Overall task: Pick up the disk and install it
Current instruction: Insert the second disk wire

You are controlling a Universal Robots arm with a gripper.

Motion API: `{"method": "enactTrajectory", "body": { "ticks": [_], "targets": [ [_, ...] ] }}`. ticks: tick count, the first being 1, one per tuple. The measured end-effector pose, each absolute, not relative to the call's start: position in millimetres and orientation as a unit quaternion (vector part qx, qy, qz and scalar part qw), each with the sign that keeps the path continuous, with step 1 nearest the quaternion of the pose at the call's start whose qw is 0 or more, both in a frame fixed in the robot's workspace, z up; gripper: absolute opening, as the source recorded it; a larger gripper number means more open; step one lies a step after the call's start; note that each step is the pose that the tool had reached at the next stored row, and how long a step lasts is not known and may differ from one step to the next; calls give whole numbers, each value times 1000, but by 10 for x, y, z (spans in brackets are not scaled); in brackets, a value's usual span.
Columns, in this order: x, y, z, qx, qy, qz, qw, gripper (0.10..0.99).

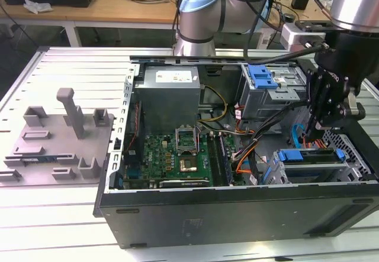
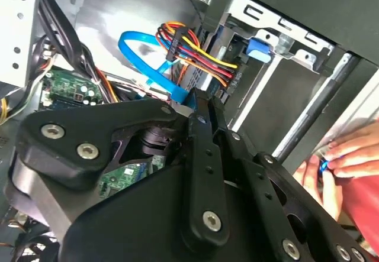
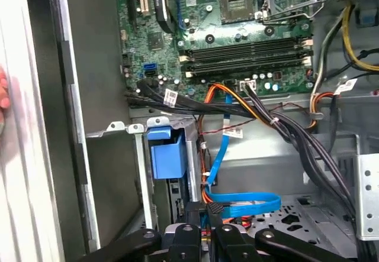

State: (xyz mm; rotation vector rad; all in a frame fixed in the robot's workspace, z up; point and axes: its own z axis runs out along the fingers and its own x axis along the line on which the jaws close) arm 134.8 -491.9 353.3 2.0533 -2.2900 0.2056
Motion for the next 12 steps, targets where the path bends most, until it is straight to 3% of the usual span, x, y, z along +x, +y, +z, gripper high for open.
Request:
{"method": "enactTrajectory", "body": {
  "ticks": [12],
  "targets": [
    [1350,-5095,3538,669,-741,52,20,161]
  ]
}}
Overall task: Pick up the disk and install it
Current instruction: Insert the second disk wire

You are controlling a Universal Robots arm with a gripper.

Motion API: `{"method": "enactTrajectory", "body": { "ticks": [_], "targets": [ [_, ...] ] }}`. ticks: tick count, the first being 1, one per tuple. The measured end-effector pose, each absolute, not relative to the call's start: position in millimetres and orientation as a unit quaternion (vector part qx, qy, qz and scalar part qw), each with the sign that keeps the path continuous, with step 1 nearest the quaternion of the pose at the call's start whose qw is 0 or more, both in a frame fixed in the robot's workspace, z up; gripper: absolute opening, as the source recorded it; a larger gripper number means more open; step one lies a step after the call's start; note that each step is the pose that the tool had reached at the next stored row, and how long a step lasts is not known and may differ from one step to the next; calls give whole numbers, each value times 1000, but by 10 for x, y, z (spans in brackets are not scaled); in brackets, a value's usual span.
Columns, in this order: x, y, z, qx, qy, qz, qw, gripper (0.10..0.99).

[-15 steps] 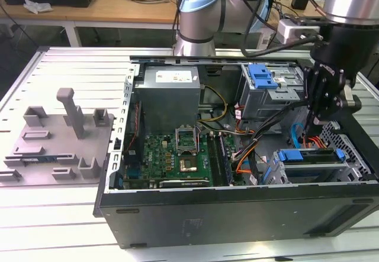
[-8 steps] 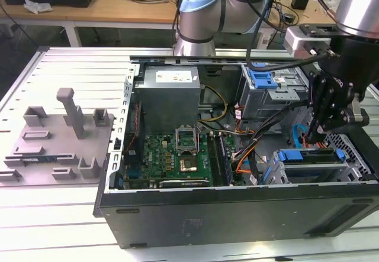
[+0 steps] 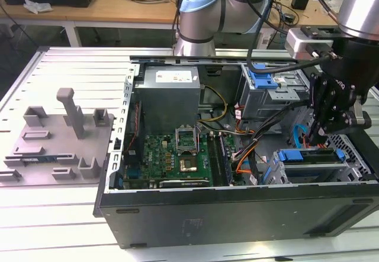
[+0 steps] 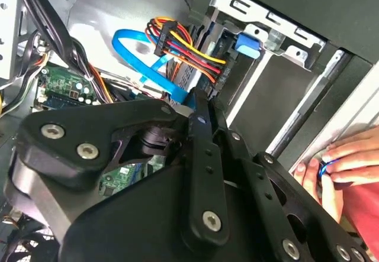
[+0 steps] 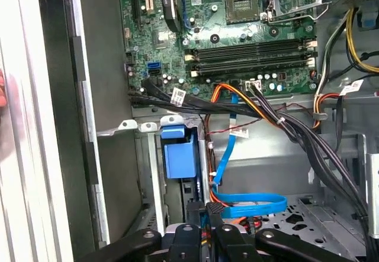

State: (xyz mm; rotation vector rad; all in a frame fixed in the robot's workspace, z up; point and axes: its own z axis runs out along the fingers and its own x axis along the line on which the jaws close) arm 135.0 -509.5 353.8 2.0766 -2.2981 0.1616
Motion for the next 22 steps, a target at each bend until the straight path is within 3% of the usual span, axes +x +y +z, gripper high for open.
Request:
{"method": "enactTrajectory", "body": {
  "ticks": [2,22],
  "targets": [
    [1351,-5107,3536,671,-741,35,11,161],
    [1439,-5248,3536,678,-735,9,6,161]
  ]
}}
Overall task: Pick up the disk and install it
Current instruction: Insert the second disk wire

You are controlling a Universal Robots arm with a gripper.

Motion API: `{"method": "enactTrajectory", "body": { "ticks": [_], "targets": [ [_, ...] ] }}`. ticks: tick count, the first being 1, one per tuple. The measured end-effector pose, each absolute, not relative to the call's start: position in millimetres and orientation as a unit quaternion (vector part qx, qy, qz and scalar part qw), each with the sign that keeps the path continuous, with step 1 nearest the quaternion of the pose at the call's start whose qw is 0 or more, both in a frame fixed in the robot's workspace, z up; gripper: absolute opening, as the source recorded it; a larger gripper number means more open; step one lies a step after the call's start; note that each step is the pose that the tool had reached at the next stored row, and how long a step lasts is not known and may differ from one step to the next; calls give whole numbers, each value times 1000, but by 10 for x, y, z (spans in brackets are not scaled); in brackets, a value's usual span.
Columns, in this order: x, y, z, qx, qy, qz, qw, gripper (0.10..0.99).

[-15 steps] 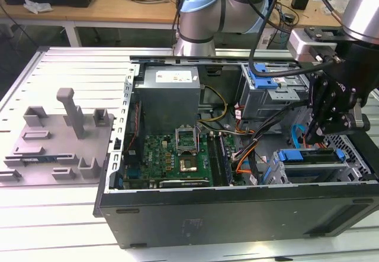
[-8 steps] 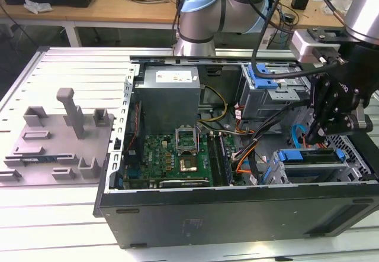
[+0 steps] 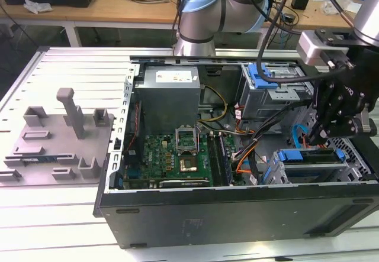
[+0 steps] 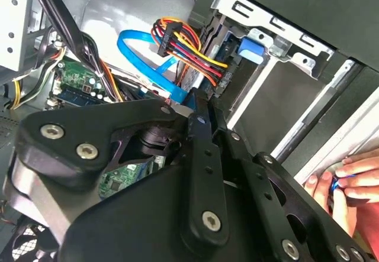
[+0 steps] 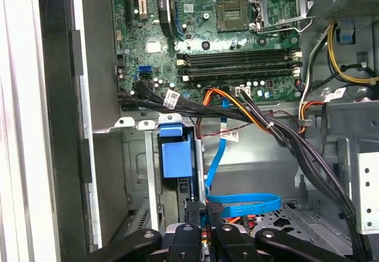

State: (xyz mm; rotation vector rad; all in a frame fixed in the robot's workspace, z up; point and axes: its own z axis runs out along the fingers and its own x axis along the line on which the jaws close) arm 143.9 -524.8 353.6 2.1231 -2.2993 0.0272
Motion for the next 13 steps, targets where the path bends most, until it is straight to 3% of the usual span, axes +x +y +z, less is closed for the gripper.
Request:
{"method": "enactTrajectory", "body": {
  "ticks": [13],
  "targets": [
    [1441,-5288,3534,678,-735,9,6,161]
  ]
}}
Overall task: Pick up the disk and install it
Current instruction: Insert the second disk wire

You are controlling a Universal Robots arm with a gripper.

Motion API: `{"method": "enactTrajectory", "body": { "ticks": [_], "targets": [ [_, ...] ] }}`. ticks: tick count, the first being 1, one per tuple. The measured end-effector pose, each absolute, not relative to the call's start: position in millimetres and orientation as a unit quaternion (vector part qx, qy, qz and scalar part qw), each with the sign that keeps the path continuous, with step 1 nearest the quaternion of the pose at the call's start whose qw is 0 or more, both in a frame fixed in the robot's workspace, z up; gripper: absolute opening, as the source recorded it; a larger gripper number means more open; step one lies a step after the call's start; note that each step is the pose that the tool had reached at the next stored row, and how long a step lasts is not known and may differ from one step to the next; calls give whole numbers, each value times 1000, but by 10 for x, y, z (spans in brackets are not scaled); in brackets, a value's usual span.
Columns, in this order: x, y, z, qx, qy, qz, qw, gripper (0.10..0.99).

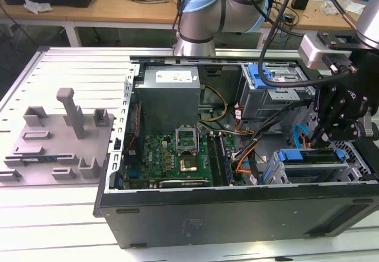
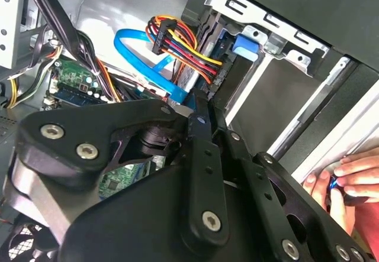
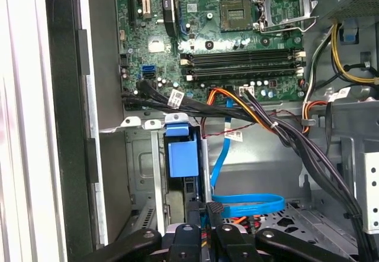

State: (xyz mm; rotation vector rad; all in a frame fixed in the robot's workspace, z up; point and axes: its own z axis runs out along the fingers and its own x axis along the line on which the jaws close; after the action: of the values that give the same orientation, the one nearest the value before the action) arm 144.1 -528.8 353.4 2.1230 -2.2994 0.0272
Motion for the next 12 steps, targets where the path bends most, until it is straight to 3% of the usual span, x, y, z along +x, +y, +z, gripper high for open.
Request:
{"method": "enactTrajectory", "body": {
  "ticks": [12],
  "targets": [
    [1445,-5311,3517,678,-735,9,6,161]
  ]
}}
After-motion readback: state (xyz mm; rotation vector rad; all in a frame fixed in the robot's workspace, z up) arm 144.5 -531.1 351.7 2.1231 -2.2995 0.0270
